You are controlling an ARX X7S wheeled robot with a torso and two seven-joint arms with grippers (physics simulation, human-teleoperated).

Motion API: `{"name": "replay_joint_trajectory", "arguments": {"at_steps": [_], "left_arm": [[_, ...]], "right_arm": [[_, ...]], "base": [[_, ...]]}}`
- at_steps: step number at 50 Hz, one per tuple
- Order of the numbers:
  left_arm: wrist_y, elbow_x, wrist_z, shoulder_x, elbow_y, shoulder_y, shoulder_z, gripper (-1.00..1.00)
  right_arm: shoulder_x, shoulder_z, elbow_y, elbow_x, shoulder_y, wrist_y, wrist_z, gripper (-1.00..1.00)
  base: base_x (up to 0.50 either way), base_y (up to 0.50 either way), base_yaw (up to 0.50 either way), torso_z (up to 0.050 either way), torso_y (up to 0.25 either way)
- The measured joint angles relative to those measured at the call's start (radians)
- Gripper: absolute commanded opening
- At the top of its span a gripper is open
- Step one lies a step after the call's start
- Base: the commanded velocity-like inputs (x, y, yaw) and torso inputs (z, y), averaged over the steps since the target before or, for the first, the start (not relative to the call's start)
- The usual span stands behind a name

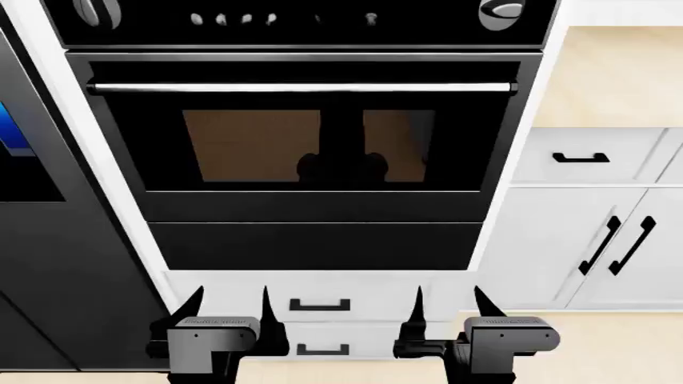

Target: Preheat the oven by turning the temperature knob.

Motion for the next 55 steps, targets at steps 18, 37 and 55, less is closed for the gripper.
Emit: {"name": "replay_joint_trajectory", "arguments": {"at_steps": [18, 37, 55], "left_arm": [[0.079, -0.03, -0.037, -0.042, -0.009, -0.004, 0.04, 1.0], [0.072, -0.003, -0.095, -0.109, 0.271, -0.132, 0.033, 1.0], [-0.051, -0.013, -0.12, -0.149, 0.441, -0.295, 0.016, 1.0]], "right_arm": [[0.035, -0.027, -0.023, 0.006, 0.0, -0.184, 0.113, 1.0], [0.092, -0.011, -0.375, 0.007, 0.111, -0.057, 0.2, 1.0], [0.139, -0.022, -0.558, 0.039, 0.259, 0.096, 0.207, 1.0]], "base": [[0.0, 0.0, 0.0, 0.0, 0.0], [0.0, 0.0, 0.0, 0.0, 0.0], [0.0, 0.0, 0.0, 0.0, 0.0]]}}
